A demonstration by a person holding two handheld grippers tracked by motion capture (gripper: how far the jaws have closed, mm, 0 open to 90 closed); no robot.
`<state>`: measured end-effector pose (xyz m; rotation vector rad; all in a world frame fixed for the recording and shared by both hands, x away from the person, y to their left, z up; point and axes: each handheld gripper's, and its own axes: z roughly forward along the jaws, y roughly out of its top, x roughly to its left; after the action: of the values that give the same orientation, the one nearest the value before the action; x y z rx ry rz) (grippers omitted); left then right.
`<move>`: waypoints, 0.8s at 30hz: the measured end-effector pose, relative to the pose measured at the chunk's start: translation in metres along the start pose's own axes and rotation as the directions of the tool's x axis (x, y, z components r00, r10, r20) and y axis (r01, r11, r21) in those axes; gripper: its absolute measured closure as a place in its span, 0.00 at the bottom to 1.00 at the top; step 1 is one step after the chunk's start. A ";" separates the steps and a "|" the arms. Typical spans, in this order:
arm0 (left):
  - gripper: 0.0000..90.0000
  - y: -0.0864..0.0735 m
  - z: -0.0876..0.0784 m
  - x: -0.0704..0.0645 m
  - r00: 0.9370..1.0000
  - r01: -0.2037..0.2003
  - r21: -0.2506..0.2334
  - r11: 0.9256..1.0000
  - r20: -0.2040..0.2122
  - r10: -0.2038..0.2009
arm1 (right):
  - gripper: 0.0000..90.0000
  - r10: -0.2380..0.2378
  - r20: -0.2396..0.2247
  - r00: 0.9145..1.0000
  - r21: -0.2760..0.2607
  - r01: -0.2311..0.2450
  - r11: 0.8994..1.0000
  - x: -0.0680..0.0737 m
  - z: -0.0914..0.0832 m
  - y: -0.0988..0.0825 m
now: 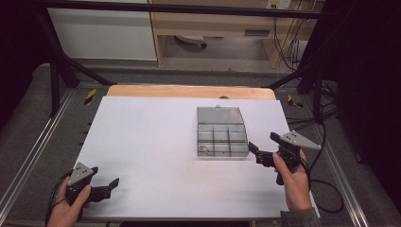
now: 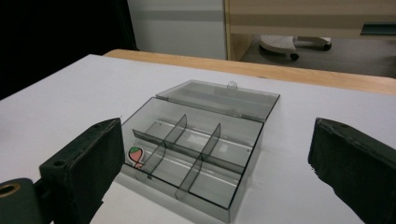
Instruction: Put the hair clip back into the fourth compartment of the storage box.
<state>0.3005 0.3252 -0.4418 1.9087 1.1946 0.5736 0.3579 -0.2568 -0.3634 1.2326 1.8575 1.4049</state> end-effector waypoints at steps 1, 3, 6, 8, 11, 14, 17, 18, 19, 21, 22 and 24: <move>0.08 0.000 0.000 0.000 1.000 0.002 -0.002 1.000 0.000 -0.002 | 0.04 0.005 0.001 1.000 0.002 -0.005 1.000 -0.001 -0.001 -0.002; 0.08 0.000 0.000 0.000 1.000 0.003 -0.002 1.000 0.000 -0.003 | 0.04 0.005 0.007 1.000 0.001 -0.005 1.000 -0.003 -0.003 -0.007; 0.08 0.000 0.000 0.000 1.000 0.004 -0.001 1.000 -0.001 -0.004 | 0.04 0.023 0.016 1.000 0.002 -0.023 1.000 -0.008 -0.006 -0.013; 0.08 0.000 -0.001 -0.001 1.000 0.002 -0.003 1.000 0.000 -0.002 | 0.05 0.034 0.019 0.999 0.001 -0.034 0.999 -0.010 -0.009 -0.017; 0.08 0.000 -0.001 -0.001 1.000 0.007 -0.004 1.000 0.001 -0.007 | 0.05 0.053 0.017 0.998 0.004 -0.053 0.999 -0.014 -0.011 -0.024; 0.08 0.000 -0.001 -0.001 1.000 0.016 -0.005 1.000 0.006 -0.016 | 0.05 0.056 0.023 0.998 0.010 -0.056 0.998 -0.018 -0.011 -0.030; 0.08 0.000 -0.002 0.000 1.000 0.027 -0.009 1.000 0.006 -0.027 | 0.05 0.064 0.029 0.998 0.019 -0.064 0.998 -0.023 -0.009 -0.037; 0.08 -0.001 -0.002 0.000 1.000 0.029 -0.010 1.000 0.005 -0.029 | 0.05 0.071 0.031 0.997 0.024 -0.071 0.997 -0.024 -0.008 -0.040; 0.08 -0.001 -0.003 0.000 1.000 0.031 -0.012 0.999 0.003 -0.031 | 0.05 0.069 0.034 0.997 0.029 -0.070 0.997 -0.025 -0.007 -0.042; 0.08 -0.001 -0.003 0.001 0.999 0.033 -0.012 0.999 0.002 -0.033 | 0.05 0.070 0.041 0.997 0.042 -0.072 0.997 -0.027 -0.003 -0.048; 0.08 -0.001 -0.003 0.001 0.999 0.032 -0.011 0.999 -0.001 -0.032 | 0.05 0.065 0.042 0.997 0.054 -0.067 0.996 -0.027 -0.001 -0.051; 0.08 -0.001 -0.002 0.001 1.000 0.032 -0.009 0.999 0.000 -0.032 | 0.05 0.062 0.045 0.997 0.075 -0.065 0.995 -0.028 0.003 -0.056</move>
<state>0.2988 0.3270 -0.4413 1.8790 1.2185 0.5618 0.3531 -0.2829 -0.4196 1.3594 1.8745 1.3405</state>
